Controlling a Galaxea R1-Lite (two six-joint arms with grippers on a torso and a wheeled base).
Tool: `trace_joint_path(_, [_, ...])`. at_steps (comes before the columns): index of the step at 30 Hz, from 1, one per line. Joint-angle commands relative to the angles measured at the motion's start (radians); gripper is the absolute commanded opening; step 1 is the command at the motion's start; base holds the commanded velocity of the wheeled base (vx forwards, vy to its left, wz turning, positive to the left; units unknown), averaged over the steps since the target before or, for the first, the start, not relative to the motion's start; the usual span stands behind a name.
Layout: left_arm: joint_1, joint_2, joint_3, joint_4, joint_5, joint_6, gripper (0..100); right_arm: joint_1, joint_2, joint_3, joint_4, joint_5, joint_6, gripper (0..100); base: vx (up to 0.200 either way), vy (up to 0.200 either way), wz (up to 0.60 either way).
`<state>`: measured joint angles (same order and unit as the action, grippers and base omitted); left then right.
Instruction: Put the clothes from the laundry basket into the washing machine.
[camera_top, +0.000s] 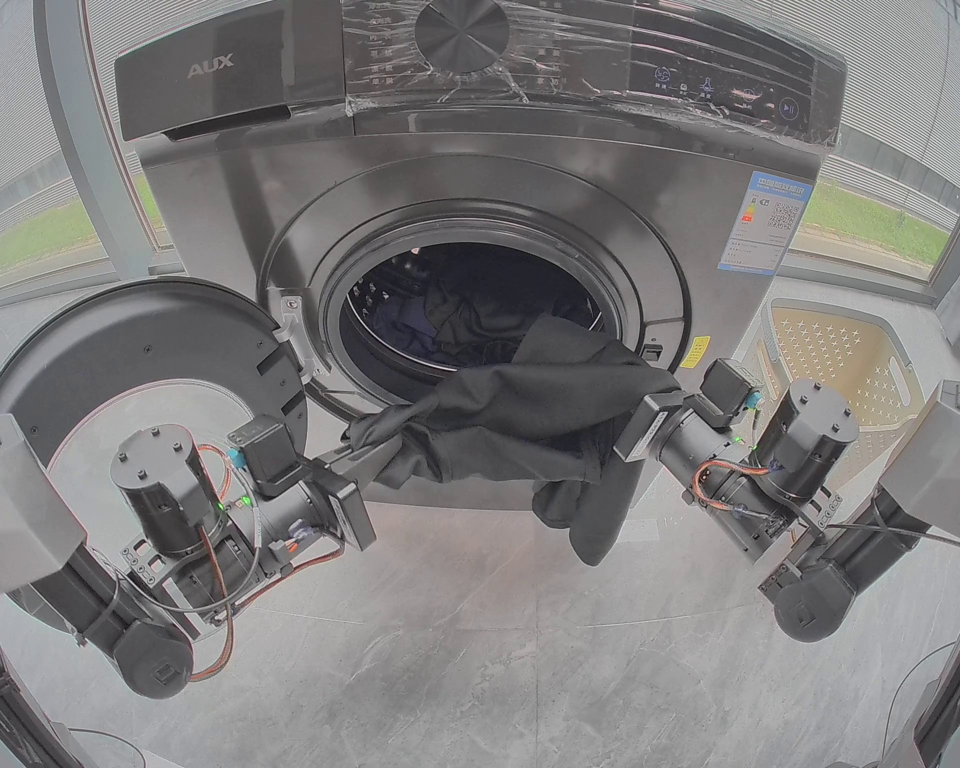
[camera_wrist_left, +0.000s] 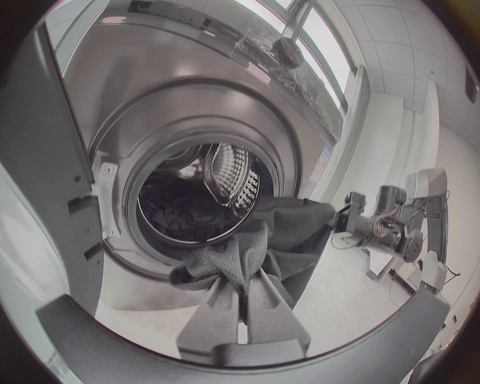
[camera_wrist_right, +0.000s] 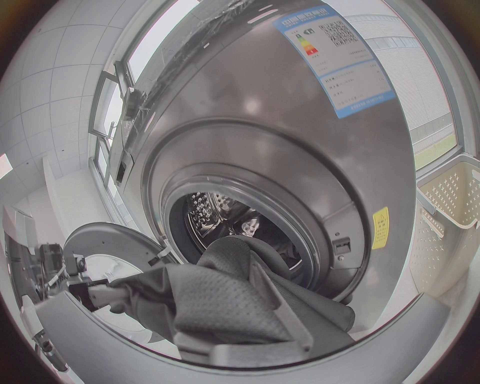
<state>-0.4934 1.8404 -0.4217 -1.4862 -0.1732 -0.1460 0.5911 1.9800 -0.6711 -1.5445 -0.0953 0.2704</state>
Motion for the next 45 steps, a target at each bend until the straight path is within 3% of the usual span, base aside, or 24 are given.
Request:
trace_joint_path(1, [-0.002, 0.051, 0.032, -0.009, 0.000, 0.000, 0, 0.006, -0.024, -0.004, 0.000, -0.003, 0.000, 0, 0.000, 0.000, 0.00])
trace_joint_path(4, [-0.002, 0.056, 0.044, -0.011, -0.002, 0.005, 0, 0.012, -0.024, -0.002, 0.000, -0.006, -0.004, 0, 0.000, 0.000, 0.00])
trace_joint_path(5, [-0.002, 0.056, 0.047, -0.011, -0.003, 0.014, 100, 0.015, -0.024, -0.004, 0.000, -0.006, -0.004, 0, 0.000, 0.000, 0.00])
trace_joint_path(11, [-0.010, 0.062, 0.120, -0.013, -0.025, 0.023, 100, 0.026, -0.021, -0.005, 0.000, -0.007, -0.004, 0, 0.000, 0.000, 0.00])
trace_joint_path(16, [-0.008, 0.111, 0.233, -0.051, -0.126, 0.060, 100, 0.026, -0.024, -0.028, 0.000, -0.011, -0.005, 0, 0.000, 0.000, 0.00])
trace_joint_path(20, [-0.013, 0.143, 0.242, -0.065, -0.127, 0.089, 100, 0.029, -0.023, -0.024, 0.000, -0.011, -0.004, 0, 0.000, 0.000, 0.00])
trace_joint_path(25, [-0.025, 0.145, 0.231, -0.065, -0.126, 0.091, 100, 0.032, -0.017, -0.024, 0.000, -0.011, -0.004, 0, 0.000, 0.000, 0.00])
trace_joint_path(27, [-0.047, 0.143, 0.207, -0.065, -0.121, 0.089, 100, 0.064, -0.013, -0.022, 0.000, -0.014, -0.004, 0, 0.000, 0.000, 0.00])
trace_joint_path(31, [-0.074, 0.145, 0.144, -0.063, -0.111, 0.085, 100, 0.099, -0.007, -0.031, 0.000, -0.046, -0.005, 0, 0.000, 0.000, 0.00])
trace_joint_path(45, [-0.123, 0.267, -0.074, -0.065, -0.101, 0.075, 100, 0.154, 0.112, -0.208, 0.001, -0.063, -0.016, 0, 0.000, 0.000, 0.00])
